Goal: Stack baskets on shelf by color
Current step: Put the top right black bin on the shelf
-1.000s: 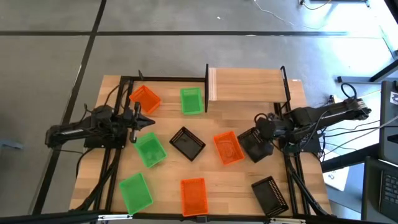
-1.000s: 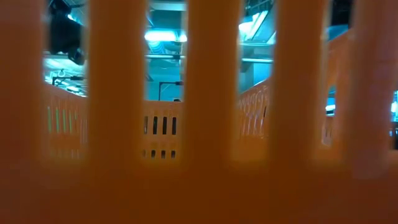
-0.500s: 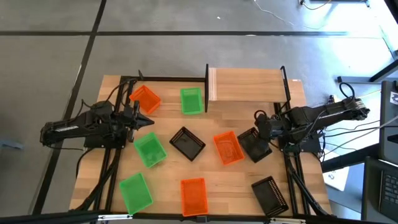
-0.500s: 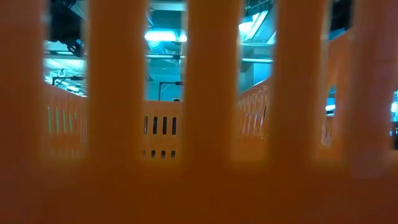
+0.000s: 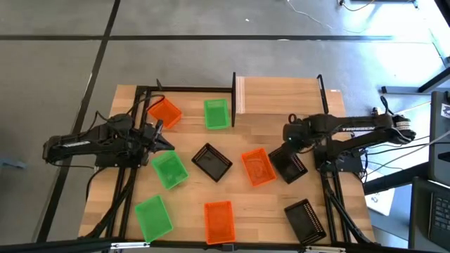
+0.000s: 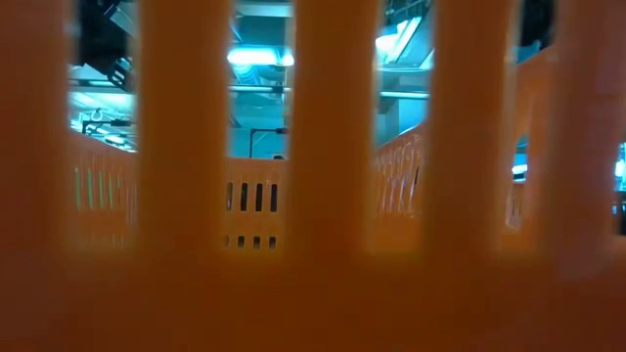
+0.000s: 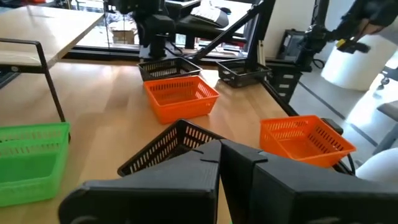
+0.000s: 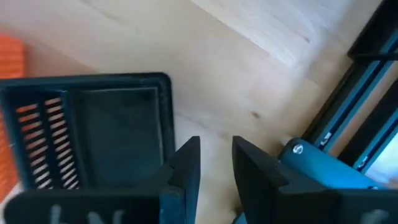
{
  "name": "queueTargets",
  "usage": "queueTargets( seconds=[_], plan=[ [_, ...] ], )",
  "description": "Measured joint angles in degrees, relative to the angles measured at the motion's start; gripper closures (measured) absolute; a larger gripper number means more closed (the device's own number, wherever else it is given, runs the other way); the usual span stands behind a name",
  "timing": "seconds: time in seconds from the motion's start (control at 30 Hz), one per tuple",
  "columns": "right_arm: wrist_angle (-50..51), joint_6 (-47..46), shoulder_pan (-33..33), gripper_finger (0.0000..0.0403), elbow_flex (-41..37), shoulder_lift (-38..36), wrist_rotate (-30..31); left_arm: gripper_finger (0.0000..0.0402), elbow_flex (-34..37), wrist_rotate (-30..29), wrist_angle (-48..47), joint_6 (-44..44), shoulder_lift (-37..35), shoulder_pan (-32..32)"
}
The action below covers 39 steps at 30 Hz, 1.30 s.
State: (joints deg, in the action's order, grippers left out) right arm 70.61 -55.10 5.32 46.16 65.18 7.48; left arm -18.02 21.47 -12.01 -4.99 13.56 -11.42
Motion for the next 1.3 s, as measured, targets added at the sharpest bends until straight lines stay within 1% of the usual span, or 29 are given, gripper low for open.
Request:
queueTargets(
  seconds=[0.13,0.27,0.43,0.83,1.1,1.3],
  plan=[
    [-3.59,3.15,3.21,0.0313,-1.54,0.36,-3.24,0.0401,0.0,0.15,0.0,0.0,0.0,-0.02],
    [-6.7,5.66,4.71,0.0313,-2.45,0.4,-7.41,0.0401,0.0,0.31,0.02,0.14,0.0,-0.02],
    [-6.63,6.09,6.03,0.0313,-2.45,1.42,-7.28,0.0401,0.0,0.31,0.02,0.65,-0.02,-0.02],
    [-7.11,8.24,6.7,0.0313,-2.47,8.72,-7.68,0.0401,0.0,0.73,0.02,0.68,-0.02,-0.02],
    [-9.87,9.16,6.7,0.0313,-2.47,11.33,-8.09,0.0401,0.0,0.73,0.02,0.68,-0.02,-0.02],
    [-9.28,11.2,6.7,0.0313,-1.95,11.72,-9.2,0.0401,-0.02,0.72,0.02,0.7,-0.02,-0.02]
  ],
)
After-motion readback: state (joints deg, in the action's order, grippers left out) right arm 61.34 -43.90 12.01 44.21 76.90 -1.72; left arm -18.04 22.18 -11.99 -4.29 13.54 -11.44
